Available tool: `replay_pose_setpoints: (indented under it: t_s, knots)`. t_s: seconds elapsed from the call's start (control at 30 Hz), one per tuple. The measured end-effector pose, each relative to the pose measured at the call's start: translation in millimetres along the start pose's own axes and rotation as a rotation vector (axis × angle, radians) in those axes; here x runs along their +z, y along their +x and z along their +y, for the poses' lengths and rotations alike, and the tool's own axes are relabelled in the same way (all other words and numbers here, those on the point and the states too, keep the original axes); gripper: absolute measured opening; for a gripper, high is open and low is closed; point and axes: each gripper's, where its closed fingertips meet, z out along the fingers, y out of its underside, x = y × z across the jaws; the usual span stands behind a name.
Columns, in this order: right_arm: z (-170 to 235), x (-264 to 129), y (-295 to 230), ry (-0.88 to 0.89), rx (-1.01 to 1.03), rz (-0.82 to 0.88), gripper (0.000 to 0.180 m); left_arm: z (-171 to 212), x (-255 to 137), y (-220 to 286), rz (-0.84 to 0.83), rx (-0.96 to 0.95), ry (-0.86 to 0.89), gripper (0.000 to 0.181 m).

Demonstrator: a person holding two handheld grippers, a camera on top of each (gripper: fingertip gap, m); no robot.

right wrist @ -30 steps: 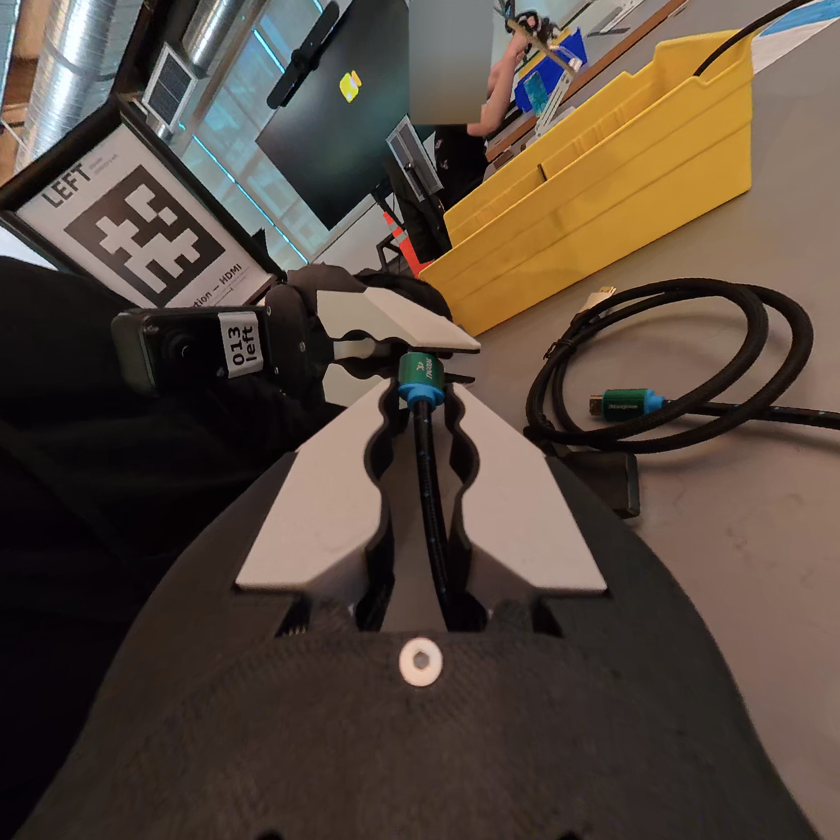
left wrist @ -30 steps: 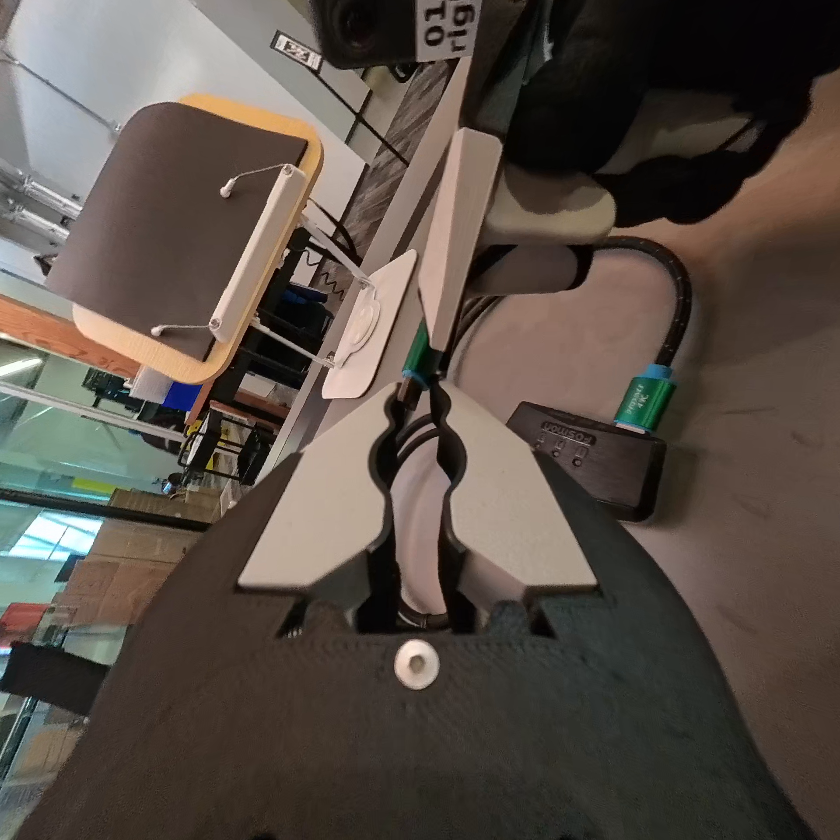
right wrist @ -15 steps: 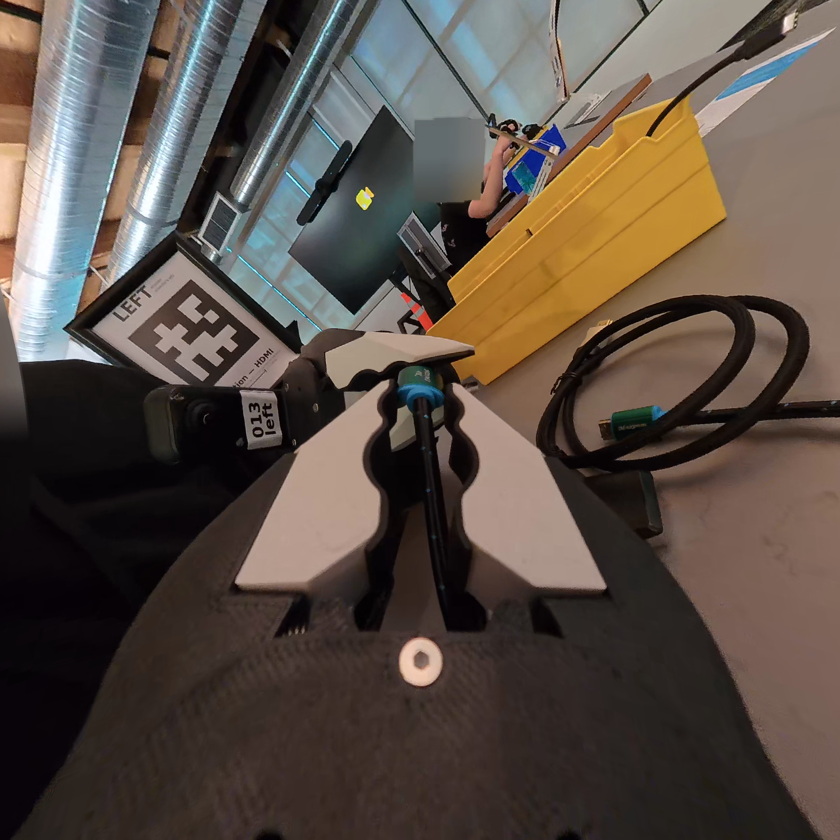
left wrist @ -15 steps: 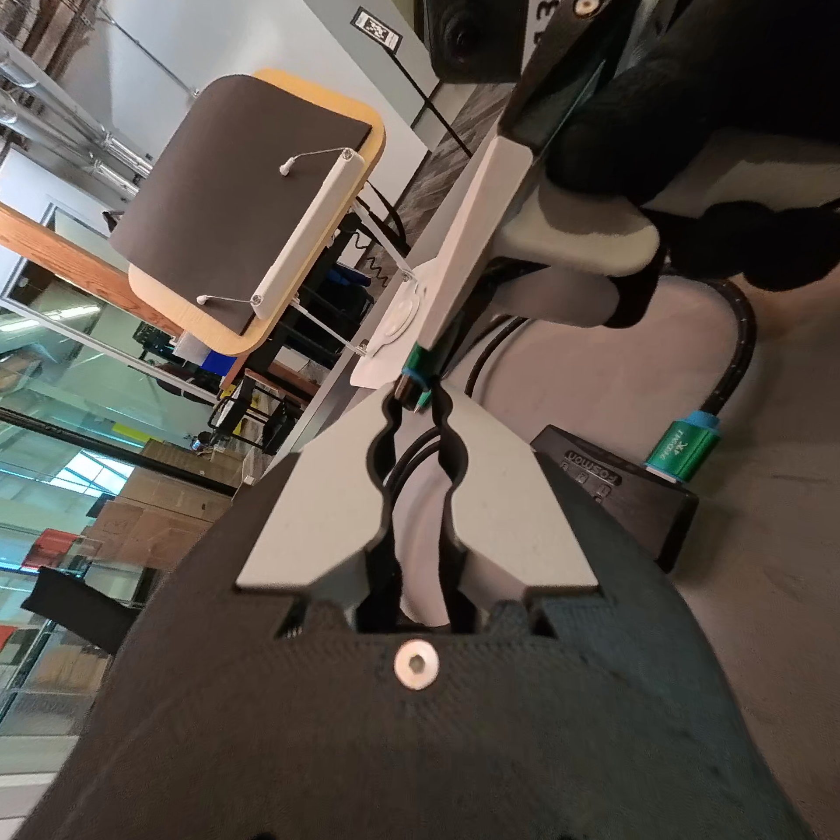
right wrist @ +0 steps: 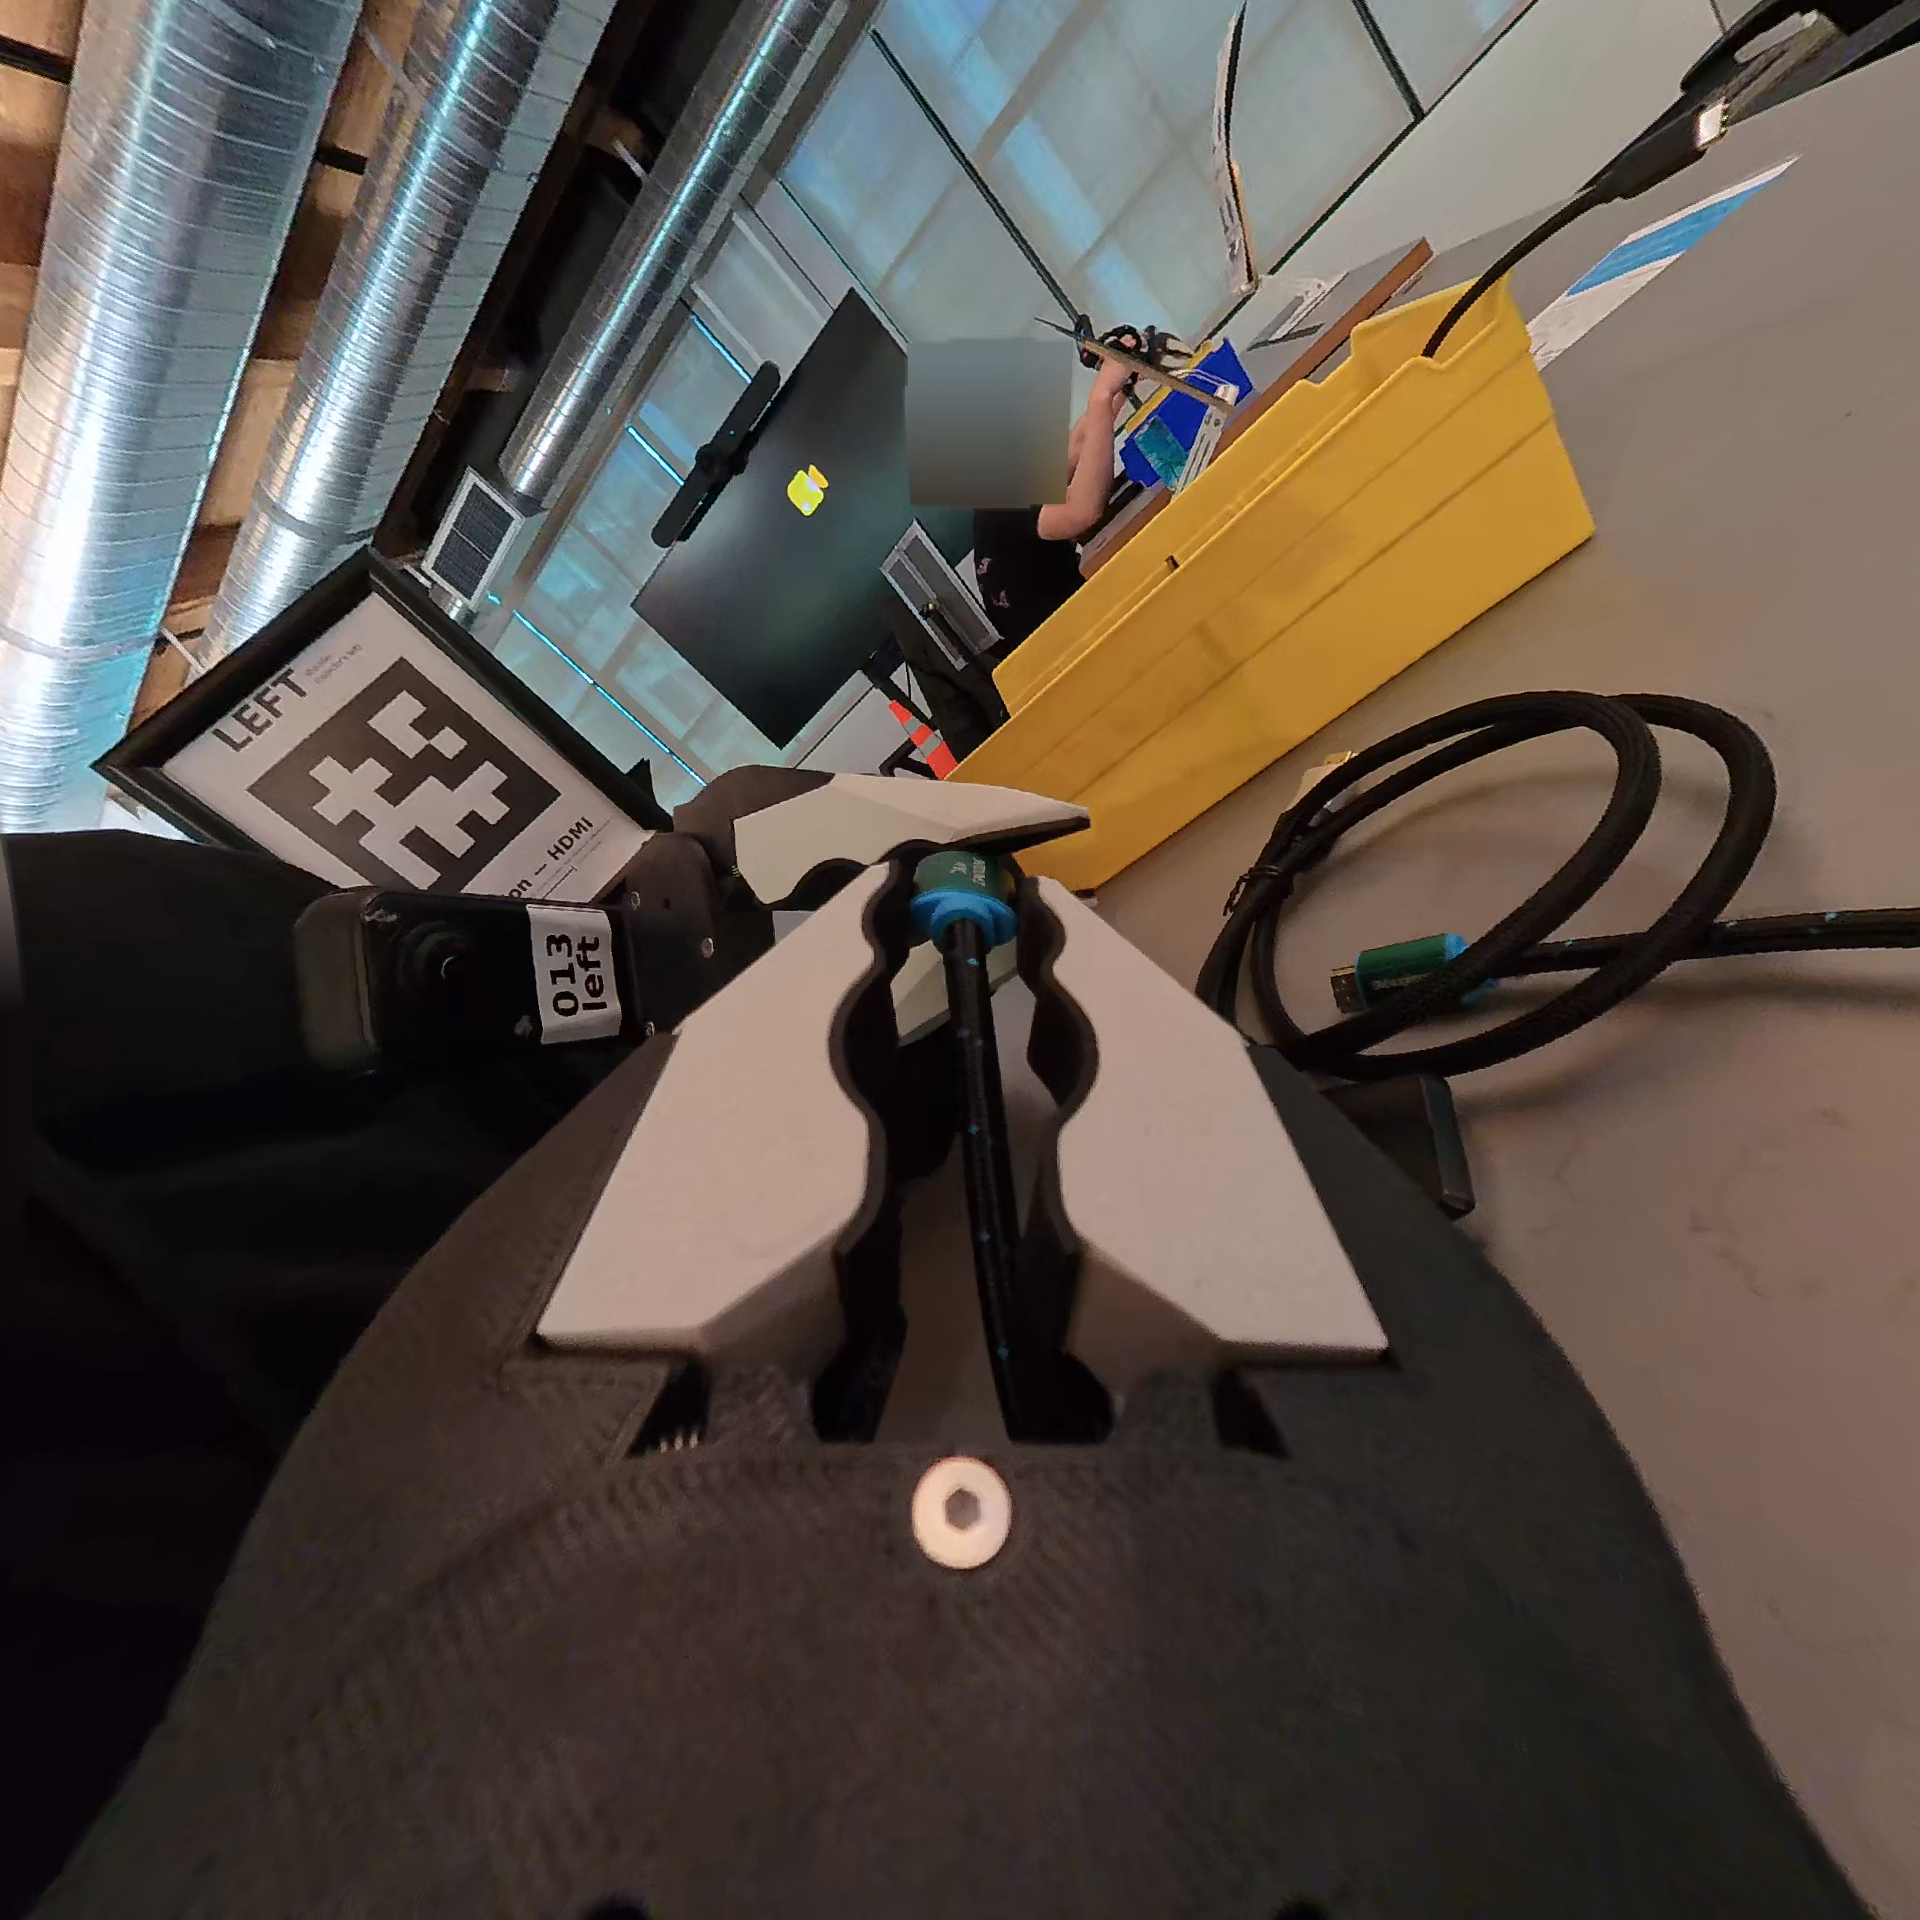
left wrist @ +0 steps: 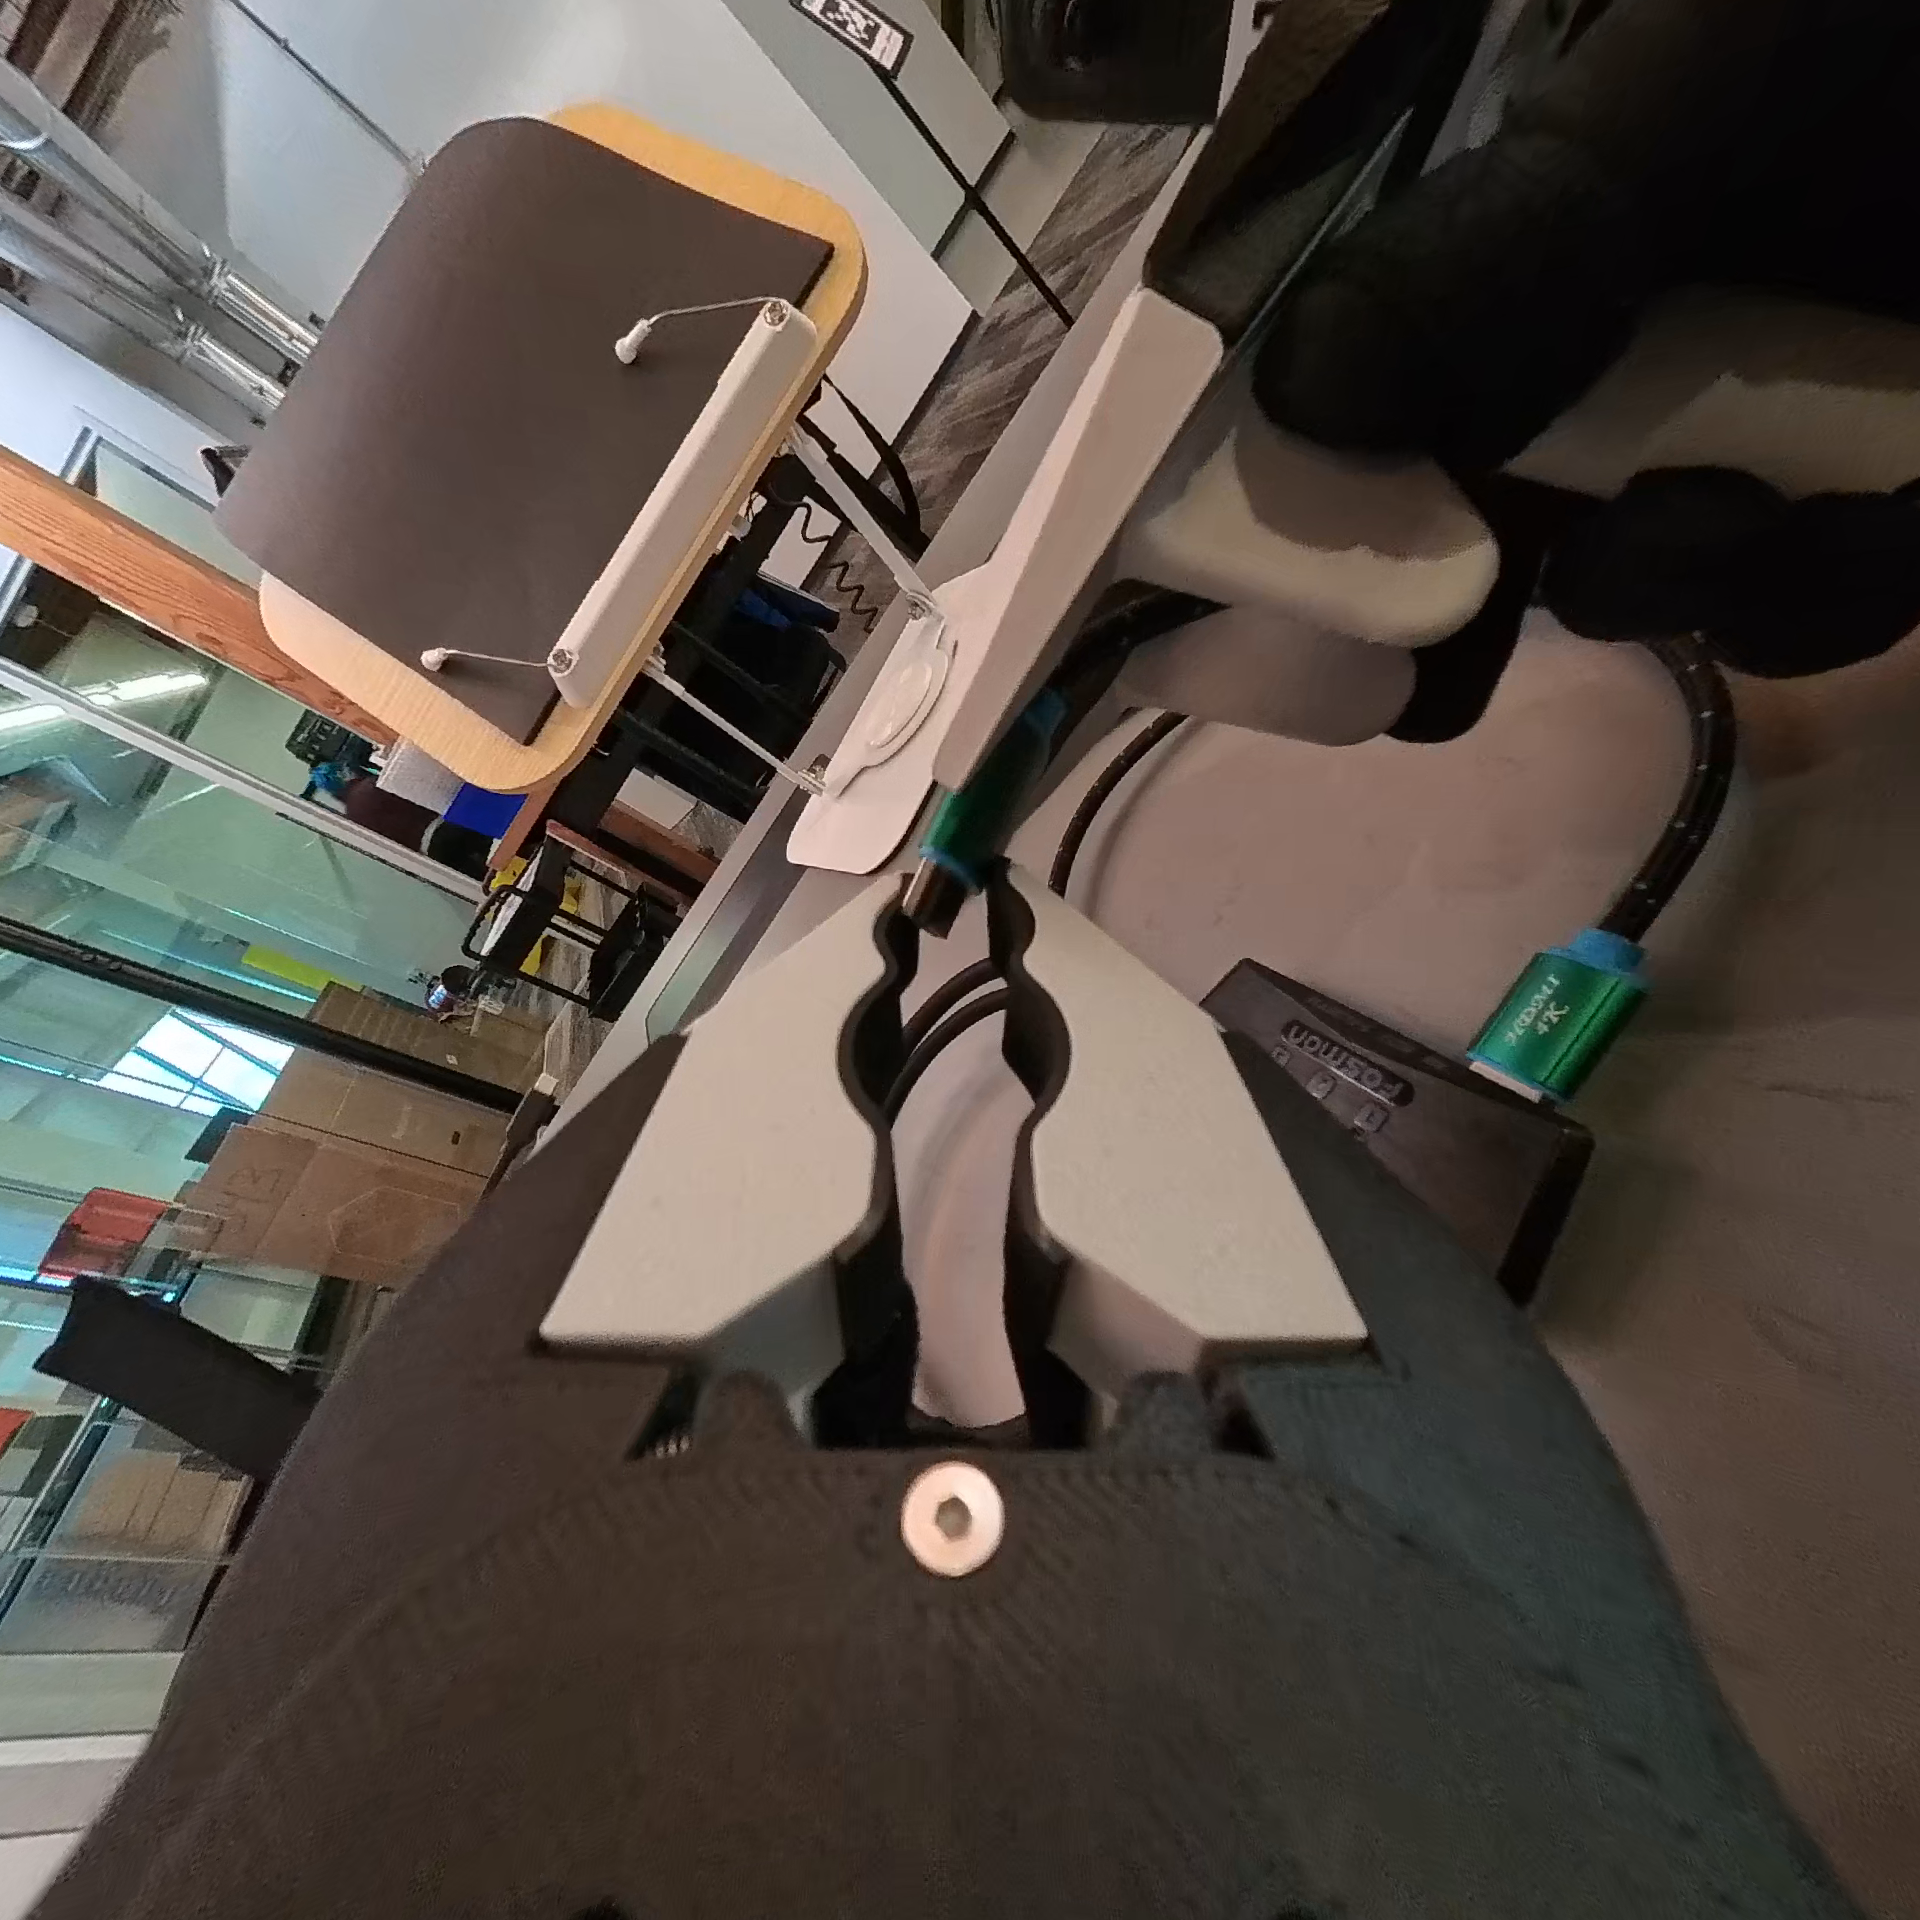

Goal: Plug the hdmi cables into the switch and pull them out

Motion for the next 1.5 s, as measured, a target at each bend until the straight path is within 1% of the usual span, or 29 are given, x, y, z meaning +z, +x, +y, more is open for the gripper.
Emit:
replay_pose_setpoints:
  t_s: [0.17,0.37,0.5,0.67,0.73,0.83,0.97,1.03,1.1,1.17,1.23,1.33,1.5]
  knots:
    - [-1,0,2,0.016,-0.008,0.021,0.018,1,2,-1,-0.02,-0.014,-0.003,0.011]
    - [-6,1,4,0.078,0.007,0.048,0.018,2,5,-5,-0.061,-0.053,-0.018,0.013]
    - [-4,-1,6,0.086,0.009,0.051,0.018,3,7,-2,-0.043,-0.053,-0.021,0.013]
    - [3,-3,11,0.034,-0.063,0.078,0.018,8,10,5,0.011,-0.045,-0.02,0.013]
    - [6,-4,13,0.009,-0.1,0.098,0.017,10,11,11,0.063,-0.063,-0.019,0.017]
    - [8,-5,15,-0.012,-0.14,0.118,0.017,10,10,20,0.145,-0.077,0.003,0.03]
    - [13,-8,19,-0.064,-0.218,0.174,0.017,19,6,34,0.282,-0.106,-0.033,0.039]
    - [12,-12,23,-0.079,-0.254,0.205,0.017,23,0,48,0.411,-0.127,-0.058,0.04]
    - [11,-17,27,-0.088,-0.283,0.235,0.018,27,-4,59,0.503,-0.153,-0.096,0.049]
    - [10,-23,32,-0.102,-0.305,0.262,0.017,32,-5,64,0.55,-0.18,-0.135,0.054]
    - [11,-29,37,-0.118,-0.335,0.293,0.017,43,-5,72,0.6,-0.189,-0.208,0.065]
    - [13,-35,41,-0.131,-0.375,0.32,0.017,45,-8,79,0.663,-0.219,-0.228,0.064]
    - [18,-36,44,-0.166,-0.472,0.361,0.017,48,-12,82,0.705,-0.246,-0.264,0.075]
